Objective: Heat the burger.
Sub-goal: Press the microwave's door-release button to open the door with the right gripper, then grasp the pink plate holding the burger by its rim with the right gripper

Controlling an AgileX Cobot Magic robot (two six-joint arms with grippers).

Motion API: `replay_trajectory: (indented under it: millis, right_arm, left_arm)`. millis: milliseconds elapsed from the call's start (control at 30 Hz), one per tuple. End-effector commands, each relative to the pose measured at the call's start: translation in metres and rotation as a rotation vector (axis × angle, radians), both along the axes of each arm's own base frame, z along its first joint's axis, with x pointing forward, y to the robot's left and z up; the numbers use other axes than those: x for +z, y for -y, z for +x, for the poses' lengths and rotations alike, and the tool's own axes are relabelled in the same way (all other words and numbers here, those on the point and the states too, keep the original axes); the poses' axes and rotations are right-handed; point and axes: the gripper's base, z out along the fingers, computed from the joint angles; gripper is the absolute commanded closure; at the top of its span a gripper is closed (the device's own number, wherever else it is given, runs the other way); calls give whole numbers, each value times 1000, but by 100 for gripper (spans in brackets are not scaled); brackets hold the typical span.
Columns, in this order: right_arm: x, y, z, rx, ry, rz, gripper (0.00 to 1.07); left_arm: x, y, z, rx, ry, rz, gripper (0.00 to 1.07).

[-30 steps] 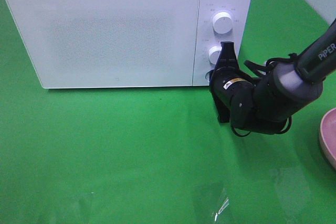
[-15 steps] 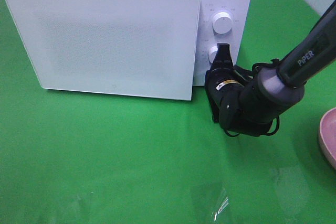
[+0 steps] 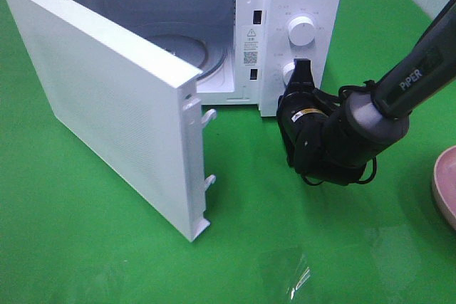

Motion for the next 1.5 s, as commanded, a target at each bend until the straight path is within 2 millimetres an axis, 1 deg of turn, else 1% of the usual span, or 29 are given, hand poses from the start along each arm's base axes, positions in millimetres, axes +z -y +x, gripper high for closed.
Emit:
replay_trajectory:
  millis: [33, 100, 133, 200, 233, 333, 367, 400, 467, 567, 600, 700, 767, 867, 967, 1033, 1067, 1167, 1200, 1233, 1267, 1300, 1367, 1467, 1500]
  right_arm:
    - [43, 2, 32, -15, 303, 25, 107]
    - [41, 1, 32, -7, 290, 24, 107]
    - [40, -4, 30, 12, 276, 25, 107]
    - [43, -4, 28, 23, 273, 23, 107]
    - [43, -6, 22, 36, 262, 20, 107]
    - [43, -5, 20, 34, 253, 19, 107]
    - [40, -4, 15, 58, 210, 8, 107]
    - [40, -4, 15, 58, 210, 8, 107]
    - [35, -6, 7, 82, 159, 1, 107]
    - [33, -5, 2, 96, 143, -7, 107]
    - [31, -5, -4, 106, 119, -11, 107]
    - [30, -4, -9, 117, 98, -16, 107]
    - [31, -3, -19, 136, 72, -24, 107]
    - [31, -3, -21, 146, 62, -27, 107]
    - [33, 0, -30, 170, 7, -32, 107]
    - [33, 1, -32, 173, -2, -33, 107]
    - [35, 4, -38, 179, -23, -40, 107]
    - [37, 7, -43, 185, -42, -47, 107]
    - [38, 10, -50, 203, -78, -60, 107]
    - [38, 10, -50, 203, -78, -60, 107]
    - [40, 13, -57, 226, -111, -84, 107]
    - [40, 13, -57, 226, -111, -84, 107]
    - [48, 15, -67, 282, -156, -140, 107]
    - [51, 16, -70, 299, -171, -158, 107]
    - [57, 16, -73, 343, -191, -209, 106]
  left_arm:
    - [0, 0, -1, -2, 0, -7, 19]
    - [0, 0, -1, -2, 0, -7, 19]
    - [0, 0, -1, -2, 0, -7, 19]
    - [0, 0, -1, -2, 0, -7, 19]
    - [0, 0, -1, -2, 0, -7, 19]
    - [0, 0, -1, -2, 0, -7, 19]
    - [0, 0, -1, -2, 0, -7, 19]
    - [0, 0, -1, -2, 0, -7, 19]
    - [0, 0, -1, -2, 0, -7, 19]
    - [0, 0, -1, -2, 0, -7, 19]
    - [0, 0, -1, -2, 0, -7, 19]
    - [0, 0, -1, -2, 0, -7, 19]
    - [0, 1, -1, -3, 0, -8, 19]
    - [0, 1, -1, -3, 0, -8, 19]
    - [0, 1, -1, -3, 0, -8, 19]
    - [0, 1, -1, -3, 0, -8, 19]
    - [0, 1, -1, -3, 0, -8, 19]
    - [0, 1, -1, -3, 0, -8, 19]
    - [0, 1, -1, -3, 0, -8, 19]
    - [0, 1, -1, -3, 0, -8, 19]
    - [0, 1, -1, -3, 0, -8, 19]
    - [0, 1, -1, -3, 0, -8, 19]
    - [0, 1, -1, -3, 0, -8, 19]
    - [0, 1, -1, -3, 0, -8, 19]
    - [0, 1, -1, -3, 0, -8, 19]
